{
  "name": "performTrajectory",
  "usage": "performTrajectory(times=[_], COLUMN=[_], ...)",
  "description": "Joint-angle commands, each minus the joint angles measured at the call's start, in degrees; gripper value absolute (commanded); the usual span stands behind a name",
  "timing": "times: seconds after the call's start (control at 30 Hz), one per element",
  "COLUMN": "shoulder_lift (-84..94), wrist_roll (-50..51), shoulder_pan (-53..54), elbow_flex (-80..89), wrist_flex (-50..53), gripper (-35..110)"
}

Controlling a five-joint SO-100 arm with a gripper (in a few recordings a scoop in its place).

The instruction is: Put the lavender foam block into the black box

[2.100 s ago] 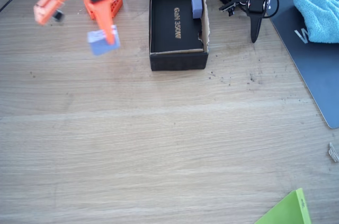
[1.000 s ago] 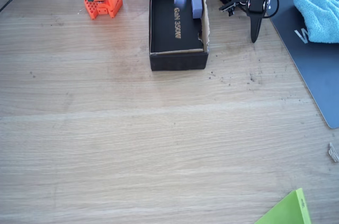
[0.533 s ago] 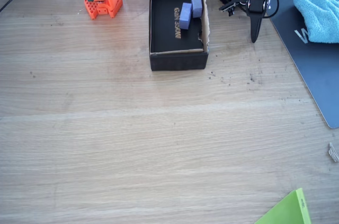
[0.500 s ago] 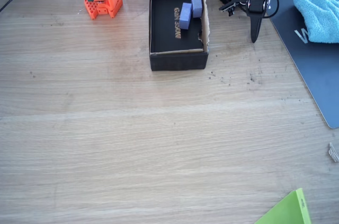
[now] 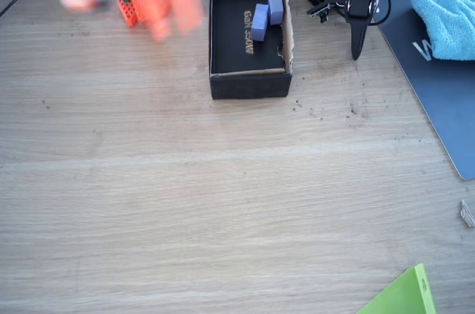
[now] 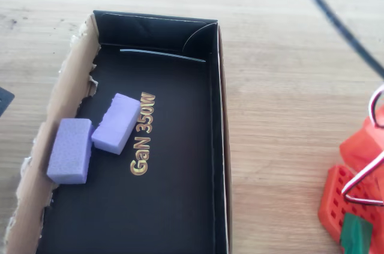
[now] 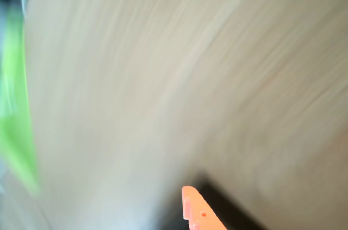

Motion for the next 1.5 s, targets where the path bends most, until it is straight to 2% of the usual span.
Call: performTrajectory(times=[0.0,0.03,0.2,0.43,0.53,0.7,0.87,1.3,1.47], shoulder_lift=[-2.02,-3.43,-7.65,-2.72,1.41,9.84,16.35,36.3,37.71], wrist_roll=[1.05,0.35,-4.57,2.11,5.27,5.19,5.1,4.31,2.11], shoulder_pan=[15.29,17.4,16.96,7.56,5.36,4.39,4.22,4.13,4.66], elbow_flex=[0.62,0.7,1.76,15.82,28.65,53.17,67.5,88.07,88.42], wrist_flex=[-3.25,-3.6,-4.66,-5.19,-11.95,-35.07,-47.64,-57.39,-56.95], gripper=[8,0,0,0,0,0,0,0,0])
